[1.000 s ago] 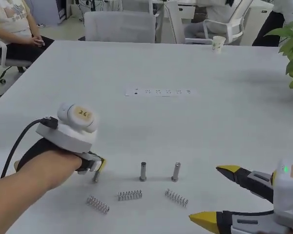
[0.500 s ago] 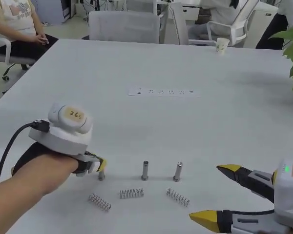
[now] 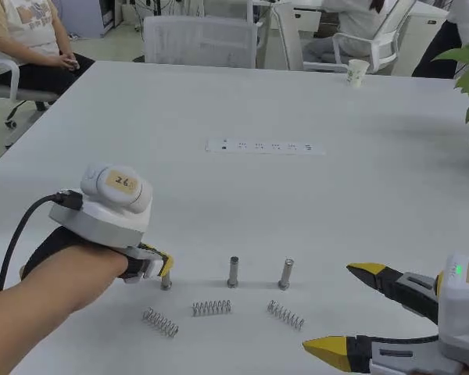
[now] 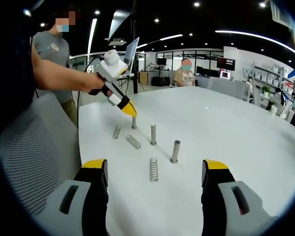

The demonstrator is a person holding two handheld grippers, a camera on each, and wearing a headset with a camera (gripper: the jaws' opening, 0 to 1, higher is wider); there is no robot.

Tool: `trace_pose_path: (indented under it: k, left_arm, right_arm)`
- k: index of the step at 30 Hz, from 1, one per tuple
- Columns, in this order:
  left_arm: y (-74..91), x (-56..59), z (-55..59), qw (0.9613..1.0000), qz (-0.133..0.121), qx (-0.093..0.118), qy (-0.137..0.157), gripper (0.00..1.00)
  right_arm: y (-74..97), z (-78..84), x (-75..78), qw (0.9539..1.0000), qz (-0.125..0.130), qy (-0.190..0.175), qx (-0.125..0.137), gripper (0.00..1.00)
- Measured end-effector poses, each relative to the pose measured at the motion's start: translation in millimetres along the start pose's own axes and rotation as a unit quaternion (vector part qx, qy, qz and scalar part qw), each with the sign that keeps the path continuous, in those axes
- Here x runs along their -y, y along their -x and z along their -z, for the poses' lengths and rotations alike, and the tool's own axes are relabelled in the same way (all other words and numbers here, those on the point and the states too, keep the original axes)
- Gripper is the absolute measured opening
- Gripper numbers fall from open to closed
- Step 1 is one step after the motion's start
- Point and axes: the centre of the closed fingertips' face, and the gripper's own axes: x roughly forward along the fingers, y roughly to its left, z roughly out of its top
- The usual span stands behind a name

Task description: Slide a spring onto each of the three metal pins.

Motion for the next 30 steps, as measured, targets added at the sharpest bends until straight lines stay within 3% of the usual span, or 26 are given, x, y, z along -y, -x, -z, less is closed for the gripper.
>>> trace_pose_path:
  k: [9, 17, 30]
  left_arm:
    - [-1.7, -0.6, -3.3, 0.9999, 0.001, 0.005, -0.015, 0.0]
    - [-0.6, 2.6, -3.9, 0.9999, 0.013, 0.01, -0.002, 0.01]
    - [2.4, -1.7, -6.1, 0.9998, 0.01, 0.018, -0.007, 0.07]
  right_arm:
    - [-0.7, -1.1, 0.4, 1.0, -0.001, 0.0, 0.0, 0.78]
    - [-0.3, 0.3, 0.4, 1.0, -0.001, 0.0, -0.002, 0.78]
    - [-1.3, -0.9, -0.9, 1.0, -0.003, 0.003, -0.001, 0.78]
